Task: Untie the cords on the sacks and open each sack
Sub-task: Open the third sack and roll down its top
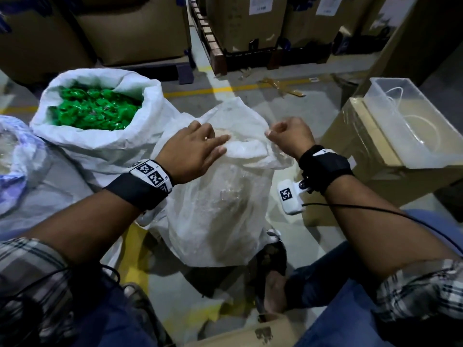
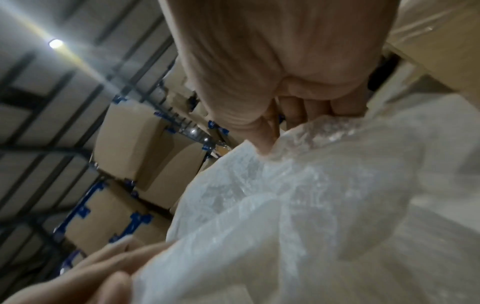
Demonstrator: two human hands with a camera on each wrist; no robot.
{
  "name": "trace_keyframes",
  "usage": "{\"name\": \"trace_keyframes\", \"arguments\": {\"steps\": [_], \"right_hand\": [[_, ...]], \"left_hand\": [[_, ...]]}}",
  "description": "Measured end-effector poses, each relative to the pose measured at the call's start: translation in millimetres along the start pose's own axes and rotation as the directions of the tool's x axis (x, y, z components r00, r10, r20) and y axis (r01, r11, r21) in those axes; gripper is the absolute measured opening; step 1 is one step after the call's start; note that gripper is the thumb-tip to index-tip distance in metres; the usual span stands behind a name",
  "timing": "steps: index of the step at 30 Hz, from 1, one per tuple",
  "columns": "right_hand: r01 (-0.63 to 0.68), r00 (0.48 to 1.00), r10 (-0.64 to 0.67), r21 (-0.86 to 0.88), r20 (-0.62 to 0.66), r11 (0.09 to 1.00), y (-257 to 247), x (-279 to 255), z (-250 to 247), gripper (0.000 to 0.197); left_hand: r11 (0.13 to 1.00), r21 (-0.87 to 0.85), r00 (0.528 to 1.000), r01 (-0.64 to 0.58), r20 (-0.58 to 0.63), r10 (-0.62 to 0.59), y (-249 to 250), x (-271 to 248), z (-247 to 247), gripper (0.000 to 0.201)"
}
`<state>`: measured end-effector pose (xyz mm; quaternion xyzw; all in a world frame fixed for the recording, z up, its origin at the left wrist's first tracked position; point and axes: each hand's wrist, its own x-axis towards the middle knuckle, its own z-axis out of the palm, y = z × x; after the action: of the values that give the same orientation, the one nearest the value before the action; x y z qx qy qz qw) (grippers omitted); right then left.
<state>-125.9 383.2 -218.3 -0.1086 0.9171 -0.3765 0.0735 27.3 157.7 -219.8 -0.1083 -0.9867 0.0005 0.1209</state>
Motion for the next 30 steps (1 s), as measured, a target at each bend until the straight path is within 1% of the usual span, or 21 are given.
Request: {"name": "trace_keyframes", "arguments": {"steps": [3,4,5,7,8,9,10,12,13,14,15,17,19,21,23,24,25,26,27,29,30], "right_hand": [[-0.1,0.995,0.101,0.171,0.004,0.98,-0.2,-1.2,1.3,0.02],[-0.16,0.987,0.151,0.258,0.053,0.953,-1.4,-0.7,-0.3,0.024],[-0.243,0.969,0.207,0.379,0.133,0.893,-3.1,-0.3,-3.3,0.029],[-0.428,0.903,0.252,0.679,0.349,0.596,-11.5,-3.0,-11.1,0.037],[-0.477,0.879,0.245,0.739,0.409,0.476,-14.3,-3.7,-16.0,0.044],[-0.48,0.877,0.242,0.754,0.414,0.448,-15.4,-2.0,-20.4,0.047],[-0.466,0.885,0.265,0.737,0.383,0.489,-17.0,-0.9,-24.0,0.045],[-0.429,0.903,0.318,0.645,0.288,0.632,-11.0,3.6,-28.6,0.034],[-0.407,0.913,0.348,0.554,0.214,0.726,-6.5,4.3,-28.7,0.026],[-0.368,0.927,0.36,0.434,0.104,0.822,-2.7,3.5,-27.1,0.014],[-0.322,0.938,0.346,0.302,-0.026,0.897,2.9,3.4,-24.0,0.01],[-0.215,0.944,0.234,0.104,-0.233,0.971,5.6,-3.9,-13.7,0.03],[-0.08,0.95,0.023,-0.172,-0.31,0.982,-0.2,-12.4,-5.1,0.029],[0.027,0.971,-0.106,-0.34,-0.214,0.94,-6.3,-16.2,-1.7,0.029],[0.043,0.998,-0.058,-0.344,-0.032,0.938,-12.4,-20.1,-2.6,0.038],[0.028,1.0,-0.029,-0.31,0.001,0.95,-13.5,-22.2,-1.5,0.041],[0.029,0.999,-0.035,-0.284,-0.018,0.958,-14.4,-25.1,-0.4,0.04],[0.062,0.991,-0.093,-0.289,-0.097,0.955,-15.2,-28.1,0.7,0.041],[0.131,0.963,-0.192,-0.298,-0.187,0.946,-18.3,-31.5,0.9,0.044],[0.253,0.895,-0.344,-0.314,-0.282,0.915,-25.4,-33.2,0.9,0.027],[0.267,0.891,-0.344,-0.273,-0.296,0.924,-29.0,-32.4,2.3,0.018]], "left_hand": [[1.0,0.0,1.0,-0.005,0.02,0.005,-2.1,3.3,-5.8,0.042],[1.0,-0.02,0.998,-0.004,0.069,0.006,-3.3,3.2,-6.8,0.044],[0.999,-0.036,0.991,-0.004,0.136,0.009,-4.6,2.9,-7.8,0.047],[0.999,-0.023,0.965,-0.028,0.262,0.033,-6.4,1.1,-7.5,0.045],[0.999,0.005,0.953,-0.051,0.298,0.047,-5.7,-0.3,-7.3,0.04],[0.997,0.038,0.947,-0.073,0.316,0.057,-3.8,-1.9,-6.8,0.034],[0.993,0.068,0.947,-0.093,0.315,0.067,-1.7,-3.2,-6.1,0.029],[0.983,0.12,0.955,-0.136,0.28,0.098,1.7,-4.5,-6.3,0.023],[0.978,0.137,0.961,-0.159,0.25,0.121,1.9,-4.2,-8.5,0.02],[0.973,0.147,0.966,-0.179,0.213,0.146,0.4,-3.0,-10.9,0.017],[0.969,0.154,0.97,-0.194,0.175,0.166,-1.9,-1.5,-13.2,0.015],[0.964,0.17,0.973,-0.205,0.138,0.182,-6.3,0.5,-14.1,0.016],[0.962,0.18,0.974,-0.205,0.139,0.181,-7.9,0.2,-11.2,0.017],[0.961,0.189,0.976,-0.2,0.129,0.177,-8.1,-0.2,-7.0,0.017],[0.958,0.195,0.974,-0.212,0.122,0.19,-6.4,0.6,-4.9,0.017],[0.956,0.193,0.972,-0.223,0.123,0.202,-4.8,1.1,-4.3,0.017],[0.955,0.186,0.969,-0.233,0.123,0.212,-3.0,1.4,-4.1,0.018],[0.955,0.177,0.968,-0.239,0.124,0.219,-0.7,1.5,-3.8,0.018],[0.956,0.171,0.967,-0.24,0.125,0.221,0.9,1.4,-4.0,0.019],[0.956,0.167,0.967,-0.24,0.131,0.22,2.7,1.1,-4.9,0.018],[0.956,0.168,0.966,-0.241,0.134,0.22,3.3,1.0,-5.6,0.018]]}}
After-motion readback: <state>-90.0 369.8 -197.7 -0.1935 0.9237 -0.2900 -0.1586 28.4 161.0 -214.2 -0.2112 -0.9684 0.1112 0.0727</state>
